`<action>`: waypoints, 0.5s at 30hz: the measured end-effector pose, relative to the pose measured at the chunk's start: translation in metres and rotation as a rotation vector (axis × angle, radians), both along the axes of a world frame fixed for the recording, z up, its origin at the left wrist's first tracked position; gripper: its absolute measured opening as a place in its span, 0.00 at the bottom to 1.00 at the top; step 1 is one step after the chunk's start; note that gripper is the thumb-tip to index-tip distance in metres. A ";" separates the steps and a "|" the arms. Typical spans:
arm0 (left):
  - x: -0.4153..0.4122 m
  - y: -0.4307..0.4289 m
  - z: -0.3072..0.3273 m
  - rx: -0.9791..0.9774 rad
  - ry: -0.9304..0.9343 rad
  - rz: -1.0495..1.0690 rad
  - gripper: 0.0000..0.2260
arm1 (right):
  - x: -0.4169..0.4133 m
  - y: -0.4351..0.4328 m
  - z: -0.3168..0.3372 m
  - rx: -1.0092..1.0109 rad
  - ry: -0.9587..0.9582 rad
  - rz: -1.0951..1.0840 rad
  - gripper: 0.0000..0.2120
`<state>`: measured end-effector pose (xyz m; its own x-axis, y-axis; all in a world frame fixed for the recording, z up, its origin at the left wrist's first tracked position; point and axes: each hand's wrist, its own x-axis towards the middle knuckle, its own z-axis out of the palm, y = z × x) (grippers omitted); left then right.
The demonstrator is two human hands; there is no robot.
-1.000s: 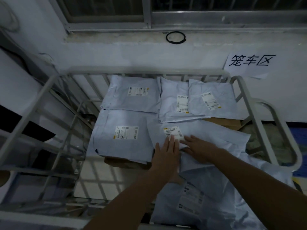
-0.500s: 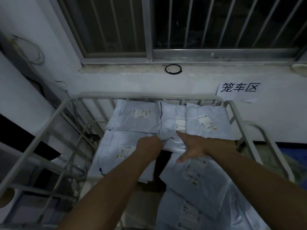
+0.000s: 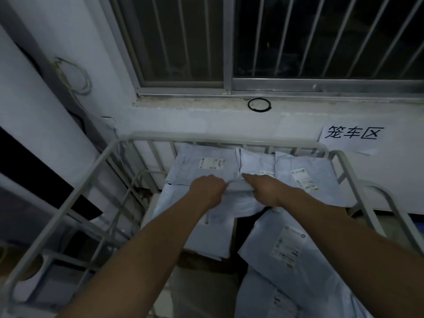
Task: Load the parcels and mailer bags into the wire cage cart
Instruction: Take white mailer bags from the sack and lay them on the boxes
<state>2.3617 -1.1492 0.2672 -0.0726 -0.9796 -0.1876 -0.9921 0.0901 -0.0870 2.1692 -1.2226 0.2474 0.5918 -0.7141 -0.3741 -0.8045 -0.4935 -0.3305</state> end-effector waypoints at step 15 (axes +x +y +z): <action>0.175 -0.036 0.023 -0.365 -0.089 0.057 0.20 | 0.176 -0.037 0.072 -0.213 0.098 0.018 0.33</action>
<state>2.5363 -1.1852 0.2900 -0.0147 -0.9852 0.1710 -0.9817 -0.0182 -0.1894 2.3455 -1.2593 0.3197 0.5734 -0.7726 -0.2726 -0.8180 -0.5584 -0.1379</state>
